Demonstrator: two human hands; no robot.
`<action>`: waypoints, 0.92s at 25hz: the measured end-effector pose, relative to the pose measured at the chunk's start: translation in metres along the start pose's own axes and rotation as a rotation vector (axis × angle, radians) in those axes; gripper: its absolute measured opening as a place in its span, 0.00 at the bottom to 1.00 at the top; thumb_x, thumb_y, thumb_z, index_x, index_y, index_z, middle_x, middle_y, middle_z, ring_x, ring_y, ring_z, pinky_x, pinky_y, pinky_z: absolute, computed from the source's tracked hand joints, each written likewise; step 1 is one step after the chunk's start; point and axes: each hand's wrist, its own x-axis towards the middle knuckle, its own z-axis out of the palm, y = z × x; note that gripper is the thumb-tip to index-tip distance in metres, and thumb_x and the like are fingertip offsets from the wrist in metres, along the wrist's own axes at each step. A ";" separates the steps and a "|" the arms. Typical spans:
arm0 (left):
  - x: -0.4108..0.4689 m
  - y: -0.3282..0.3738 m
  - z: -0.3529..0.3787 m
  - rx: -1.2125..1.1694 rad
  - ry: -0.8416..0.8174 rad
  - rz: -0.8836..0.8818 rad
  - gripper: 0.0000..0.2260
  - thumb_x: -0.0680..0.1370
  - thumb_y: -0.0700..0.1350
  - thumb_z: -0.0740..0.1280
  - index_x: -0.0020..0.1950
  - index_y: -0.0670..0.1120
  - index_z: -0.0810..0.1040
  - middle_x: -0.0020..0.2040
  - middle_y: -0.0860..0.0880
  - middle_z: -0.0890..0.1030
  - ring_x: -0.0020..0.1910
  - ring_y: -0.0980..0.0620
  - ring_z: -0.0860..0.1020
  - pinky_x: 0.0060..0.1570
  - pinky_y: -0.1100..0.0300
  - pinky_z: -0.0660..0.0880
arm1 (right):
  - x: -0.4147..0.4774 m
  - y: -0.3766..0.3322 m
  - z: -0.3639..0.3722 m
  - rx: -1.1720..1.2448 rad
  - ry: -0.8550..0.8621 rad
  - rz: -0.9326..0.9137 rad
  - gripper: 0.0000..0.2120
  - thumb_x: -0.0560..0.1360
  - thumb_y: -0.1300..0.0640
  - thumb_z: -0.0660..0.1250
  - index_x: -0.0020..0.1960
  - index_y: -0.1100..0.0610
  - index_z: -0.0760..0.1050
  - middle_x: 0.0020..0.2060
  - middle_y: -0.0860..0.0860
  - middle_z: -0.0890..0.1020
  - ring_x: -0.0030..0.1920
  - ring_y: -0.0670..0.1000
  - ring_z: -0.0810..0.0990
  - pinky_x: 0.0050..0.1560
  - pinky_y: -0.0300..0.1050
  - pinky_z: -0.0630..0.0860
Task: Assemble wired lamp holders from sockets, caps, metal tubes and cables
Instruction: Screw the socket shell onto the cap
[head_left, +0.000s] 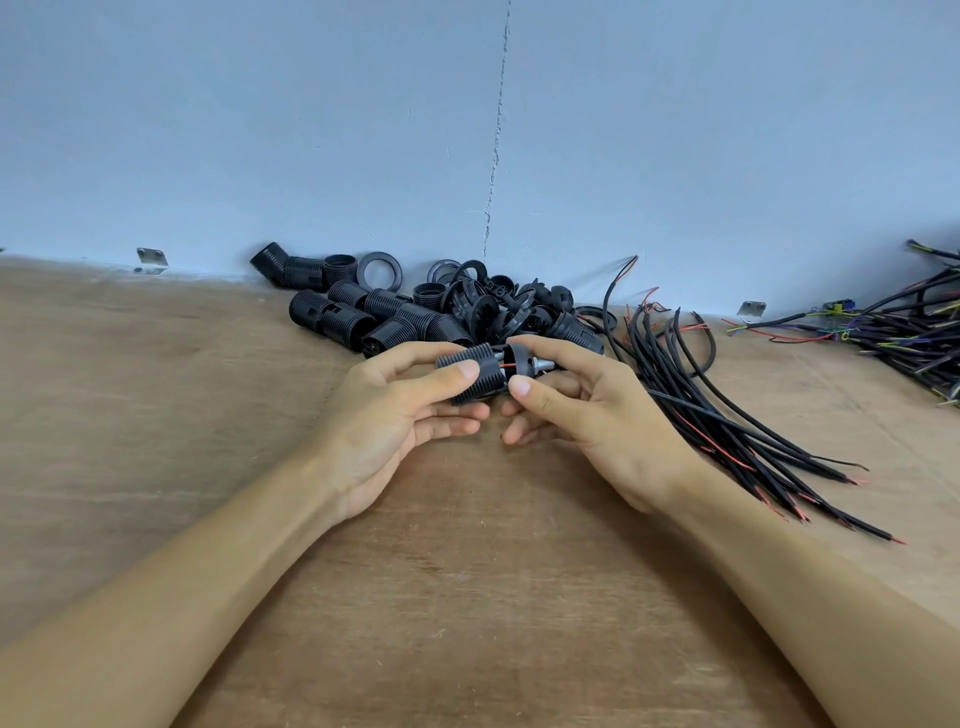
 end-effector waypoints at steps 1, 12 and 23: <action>-0.001 0.000 0.000 0.016 0.001 0.012 0.20 0.66 0.44 0.78 0.57 0.43 0.83 0.52 0.40 0.87 0.43 0.42 0.86 0.42 0.56 0.82 | 0.000 0.000 0.000 0.006 -0.003 0.004 0.20 0.78 0.64 0.68 0.69 0.58 0.73 0.44 0.68 0.82 0.38 0.58 0.83 0.47 0.52 0.83; 0.000 -0.005 0.003 0.105 0.036 0.103 0.22 0.64 0.43 0.79 0.58 0.46 0.83 0.51 0.43 0.87 0.48 0.43 0.87 0.47 0.56 0.83 | 0.002 0.007 0.005 0.059 0.064 -0.008 0.16 0.82 0.60 0.64 0.68 0.54 0.74 0.45 0.61 0.83 0.40 0.57 0.85 0.45 0.45 0.83; 0.003 -0.006 0.000 0.212 0.051 0.118 0.17 0.70 0.37 0.80 0.56 0.48 0.84 0.49 0.45 0.88 0.45 0.44 0.87 0.45 0.56 0.83 | 0.003 0.011 0.008 0.163 0.077 0.009 0.14 0.83 0.60 0.63 0.67 0.54 0.75 0.46 0.57 0.86 0.46 0.55 0.87 0.49 0.45 0.82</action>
